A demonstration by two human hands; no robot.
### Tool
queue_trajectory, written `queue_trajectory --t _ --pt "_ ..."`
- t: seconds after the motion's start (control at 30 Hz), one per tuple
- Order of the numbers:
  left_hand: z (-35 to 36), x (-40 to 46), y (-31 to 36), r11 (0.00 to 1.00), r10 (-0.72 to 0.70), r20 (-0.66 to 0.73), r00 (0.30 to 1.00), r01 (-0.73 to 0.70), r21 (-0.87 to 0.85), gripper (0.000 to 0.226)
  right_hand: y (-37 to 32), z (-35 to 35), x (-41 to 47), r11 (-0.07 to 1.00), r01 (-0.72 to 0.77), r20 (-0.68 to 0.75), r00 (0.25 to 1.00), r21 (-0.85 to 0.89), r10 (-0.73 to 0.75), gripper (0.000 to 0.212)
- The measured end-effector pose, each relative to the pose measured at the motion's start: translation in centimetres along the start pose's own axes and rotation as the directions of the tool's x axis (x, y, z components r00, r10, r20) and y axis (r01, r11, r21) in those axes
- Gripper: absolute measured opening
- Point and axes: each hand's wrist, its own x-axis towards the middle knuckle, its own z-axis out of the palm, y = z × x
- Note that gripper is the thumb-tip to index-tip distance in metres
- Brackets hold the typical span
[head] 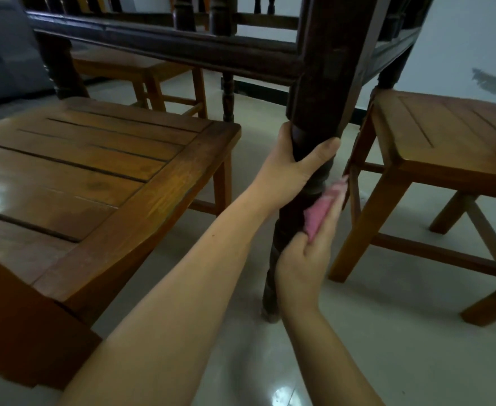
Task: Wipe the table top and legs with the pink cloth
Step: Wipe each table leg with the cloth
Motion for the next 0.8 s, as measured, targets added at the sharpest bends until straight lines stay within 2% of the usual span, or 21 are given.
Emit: queue_trajectory --t 0.07,0.13,0.2,0.27,0.33,0.37,0.43,0.5,0.57,0.63,0.7,0.8 --pt "0.0 0.0 0.0 1.0 0.018 -0.001 1.0 -0.018 -0.009 0.061 0.5 0.3 0.3 0.989 0.133 0.02 0.991 -0.068 -0.132 0.081" --pt "0.1 0.1 0.2 1.0 0.022 -0.011 1.0 -0.022 -0.02 0.061 2.8 -0.1 -0.5 0.986 0.119 0.052 0.992 -0.119 -0.114 0.084" --pt "0.4 0.1 0.1 1.0 0.01 -0.037 0.999 -0.011 -0.015 0.061 5.5 -1.3 -1.6 0.997 -0.021 0.097 0.995 -0.069 0.027 0.073" --pt "0.7 -0.2 0.2 0.999 -0.019 -0.068 0.998 0.017 -0.032 0.062 7.5 -2.5 -2.1 0.954 -0.136 0.119 0.978 -0.267 0.173 0.052" --pt "0.7 -0.3 1.0 0.996 -0.077 -0.06 0.995 0.075 -0.041 0.065 6.6 -3.7 -1.4 0.909 -0.331 0.184 0.906 -0.253 0.381 0.038" --pt "0.6 -0.3 1.7 0.992 -0.12 -0.042 0.992 0.119 -0.032 0.066 5.4 -4.2 -0.6 0.883 -0.397 0.231 0.861 -0.25 0.453 0.036" --pt "0.2 -0.4 3.2 0.971 -0.241 -0.005 0.971 0.241 -0.003 0.067 1.5 -4.9 1.3 0.852 -0.439 0.24 0.828 -0.283 0.507 0.037" --pt "-0.1 -0.6 4.6 0.934 -0.357 0.005 0.934 0.356 0.025 0.068 -3.4 -6.1 3.1 0.864 -0.396 0.379 0.782 -0.311 0.495 0.038" --pt "-0.3 -1.1 6.3 0.902 -0.423 -0.016 0.906 0.423 0.08 0.064 -7.3 -7.1 4.4 0.858 -0.351 0.427 0.756 -0.374 0.496 0.051" --pt "-0.7 -2.3 8.7 0.87 -0.457 -0.046 0.888 0.457 0.183 0.053 -11.5 -8.0 5.8 0.865 -0.337 0.47 0.735 -0.371 0.488 0.037" --pt "-1.0 -4.0 11.9 0.852 -0.472 -0.03 0.881 0.464 0.243 0.051 -15.5 -8.7 7.2 0.885 -0.303 0.474 0.758 -0.352 0.448 0.023" --pt "-1.8 -6.1 18.3 0.753 -0.577 -0.091 0.812 0.572 0.326 0.055 -21.9 -9.2 8.9 0.858 -0.203 0.551 0.692 -0.472 0.467 0.03"
